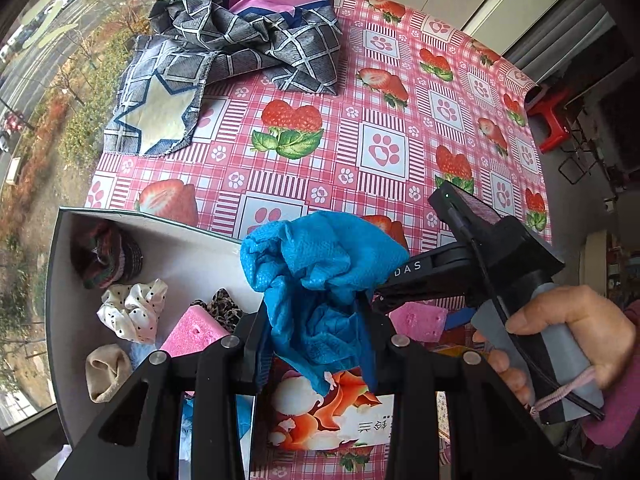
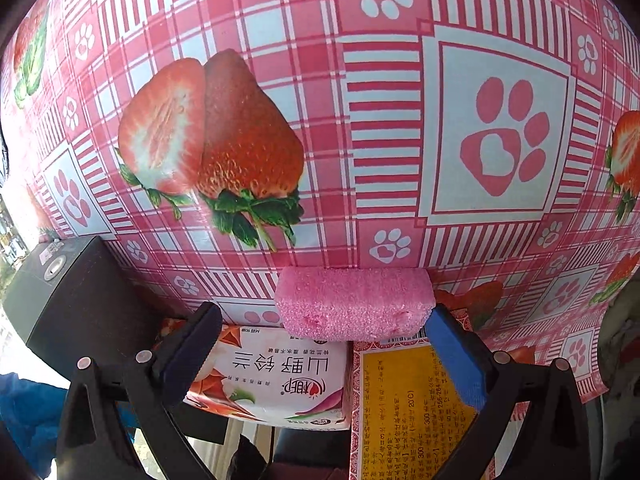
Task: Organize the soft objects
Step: 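Grasp the blue cloth with the left gripper while the right grasps the pink sponge, then lift the blue cloth and pink sponge and carry them over the box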
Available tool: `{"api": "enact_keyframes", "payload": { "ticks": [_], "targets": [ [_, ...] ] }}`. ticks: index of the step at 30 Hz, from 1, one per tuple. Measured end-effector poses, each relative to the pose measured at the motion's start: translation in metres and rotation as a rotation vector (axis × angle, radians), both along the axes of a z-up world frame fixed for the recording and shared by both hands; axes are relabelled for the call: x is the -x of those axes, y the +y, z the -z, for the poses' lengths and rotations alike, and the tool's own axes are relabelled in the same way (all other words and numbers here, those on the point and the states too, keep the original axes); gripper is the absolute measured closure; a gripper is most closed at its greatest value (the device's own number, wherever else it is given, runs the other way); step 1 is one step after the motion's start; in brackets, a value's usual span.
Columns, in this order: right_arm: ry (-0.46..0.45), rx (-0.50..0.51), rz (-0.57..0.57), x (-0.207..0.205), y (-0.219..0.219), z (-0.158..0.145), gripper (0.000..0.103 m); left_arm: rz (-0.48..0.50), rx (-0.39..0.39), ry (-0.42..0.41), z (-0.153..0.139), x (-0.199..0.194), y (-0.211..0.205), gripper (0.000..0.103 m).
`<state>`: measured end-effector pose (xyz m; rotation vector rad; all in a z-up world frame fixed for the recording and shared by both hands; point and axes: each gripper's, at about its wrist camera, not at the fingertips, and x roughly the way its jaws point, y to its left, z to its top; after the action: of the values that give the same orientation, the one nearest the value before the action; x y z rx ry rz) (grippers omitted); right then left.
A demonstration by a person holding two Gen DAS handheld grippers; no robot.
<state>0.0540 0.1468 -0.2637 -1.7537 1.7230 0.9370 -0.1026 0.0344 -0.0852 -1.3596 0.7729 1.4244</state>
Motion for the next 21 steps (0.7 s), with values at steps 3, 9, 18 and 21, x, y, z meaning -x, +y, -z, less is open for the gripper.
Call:
{"api": "enact_keyframes", "payload": {
  "ticks": [3, 9, 18, 21],
  "targets": [
    [0.0, 0.008, -0.001, 0.003, -0.004, 0.004, 0.031, 0.012, -0.002, 0.006, -0.001, -0.003, -0.002, 0.065],
    [0.031, -0.015, -0.007, -0.002, -0.025, 0.002, 0.031, 0.02, 0.009, 0.008, 0.001, -0.007, -0.006, 0.064],
    [0.118, -0.074, 0.12, -0.031, -0.017, -0.034, 0.031, 0.051, 0.017, 0.023, -0.002, -0.017, -0.01, 0.064],
    [0.147, -0.116, 0.17, -0.045, -0.012, -0.051, 0.031, 0.068, 0.016, 0.031, -0.005, -0.022, -0.011, 0.064]
  ]
}}
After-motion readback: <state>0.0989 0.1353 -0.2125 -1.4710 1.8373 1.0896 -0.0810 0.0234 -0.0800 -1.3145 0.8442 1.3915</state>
